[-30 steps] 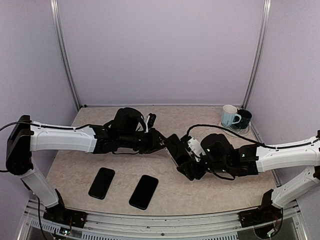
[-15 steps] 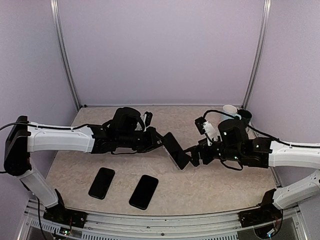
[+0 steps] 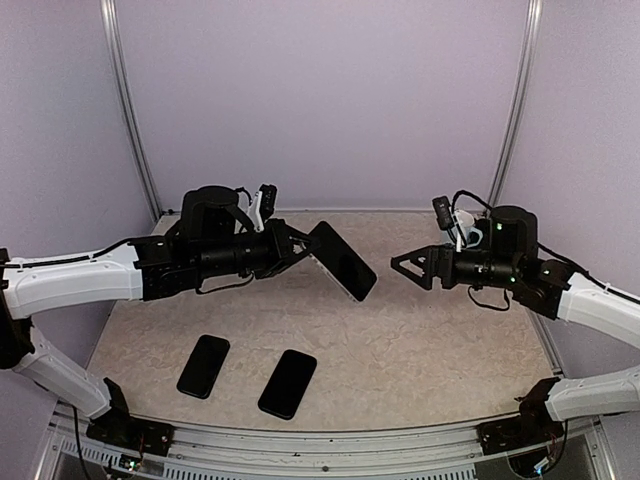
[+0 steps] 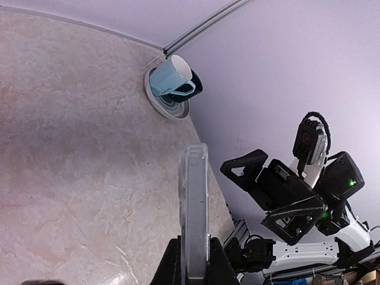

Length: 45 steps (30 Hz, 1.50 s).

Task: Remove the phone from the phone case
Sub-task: Pass from the left arm to the right

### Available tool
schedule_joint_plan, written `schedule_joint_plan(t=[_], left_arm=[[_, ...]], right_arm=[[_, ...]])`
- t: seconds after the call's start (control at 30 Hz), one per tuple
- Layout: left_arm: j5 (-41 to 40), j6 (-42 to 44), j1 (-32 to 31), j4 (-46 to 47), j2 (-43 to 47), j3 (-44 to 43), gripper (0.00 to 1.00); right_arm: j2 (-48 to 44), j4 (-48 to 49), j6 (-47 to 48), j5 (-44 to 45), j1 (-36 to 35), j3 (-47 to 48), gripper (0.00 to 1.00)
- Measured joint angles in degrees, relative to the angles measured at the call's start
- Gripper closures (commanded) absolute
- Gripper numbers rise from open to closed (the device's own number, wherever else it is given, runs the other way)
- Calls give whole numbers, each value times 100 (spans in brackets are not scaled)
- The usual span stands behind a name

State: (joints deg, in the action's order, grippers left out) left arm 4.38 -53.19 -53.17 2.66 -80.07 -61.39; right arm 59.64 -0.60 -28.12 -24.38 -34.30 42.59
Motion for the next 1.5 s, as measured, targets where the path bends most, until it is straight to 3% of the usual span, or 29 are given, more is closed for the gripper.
schedule_joint_plan(t=[0.33,0.57,0.87,1.37,1.5], left_arm=[[494,-4,-7,603,22,-46,100],[1073,-157,-11,1093,-352,-868,100],[1698,-238,-31,1523,-671,-1397,100],[1978,-321,-195,1921,-852,-1399,100],[2013,-302,-223,1982,-855,-1399,100]], right_arm=[[-743,726,-1036,-960,166,-66,2],[-1038,1132,-1692,-1176,188,-66,9],[-1338,1906,-2568,-1556,188,-339,38],[-1329,2575,-3296,-1766,192,-389,74],[-1331,2559,-3353,-1775,195,-389,92]])
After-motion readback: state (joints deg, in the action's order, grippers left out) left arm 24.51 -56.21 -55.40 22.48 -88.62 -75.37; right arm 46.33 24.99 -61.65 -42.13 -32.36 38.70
